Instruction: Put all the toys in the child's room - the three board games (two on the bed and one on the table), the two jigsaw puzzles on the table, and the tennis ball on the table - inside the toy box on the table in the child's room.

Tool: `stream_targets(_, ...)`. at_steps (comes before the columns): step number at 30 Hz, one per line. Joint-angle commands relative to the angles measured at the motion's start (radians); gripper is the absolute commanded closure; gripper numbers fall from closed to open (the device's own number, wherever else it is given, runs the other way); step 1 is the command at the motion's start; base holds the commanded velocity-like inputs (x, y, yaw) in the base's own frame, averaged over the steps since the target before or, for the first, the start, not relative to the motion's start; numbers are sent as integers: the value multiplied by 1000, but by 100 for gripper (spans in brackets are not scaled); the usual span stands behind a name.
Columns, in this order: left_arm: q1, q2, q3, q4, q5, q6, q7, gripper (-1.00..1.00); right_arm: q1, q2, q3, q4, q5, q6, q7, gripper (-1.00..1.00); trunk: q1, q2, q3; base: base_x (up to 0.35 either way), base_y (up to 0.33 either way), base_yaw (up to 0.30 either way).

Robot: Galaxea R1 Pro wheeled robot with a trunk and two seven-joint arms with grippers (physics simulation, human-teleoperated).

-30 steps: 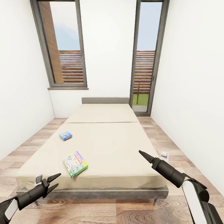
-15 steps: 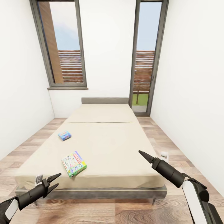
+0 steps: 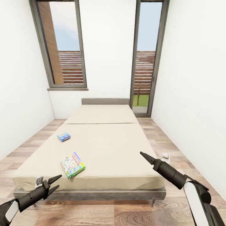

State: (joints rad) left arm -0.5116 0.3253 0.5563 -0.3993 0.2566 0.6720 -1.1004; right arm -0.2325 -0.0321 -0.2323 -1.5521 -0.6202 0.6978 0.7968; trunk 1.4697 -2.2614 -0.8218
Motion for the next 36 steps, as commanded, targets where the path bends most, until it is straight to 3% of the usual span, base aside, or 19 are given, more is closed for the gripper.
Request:
stream_targets(1,-1,0,2,0,1,8,-2,-100,-1,0,-1,0,-4,6,1,-100,0,0,-1,0,-3,0)
stream_targets(25,-1,1,4,0,3,9,-7,-100,-1,0,-1,0,-3,6,1,-100,0,0,-1,45,27,0)
stream_targets(36,-1,1,4,0,3,12,-4,-100,-1,1,-1,0,-1,6,0,-100,38,-70,-32,0,0,0)
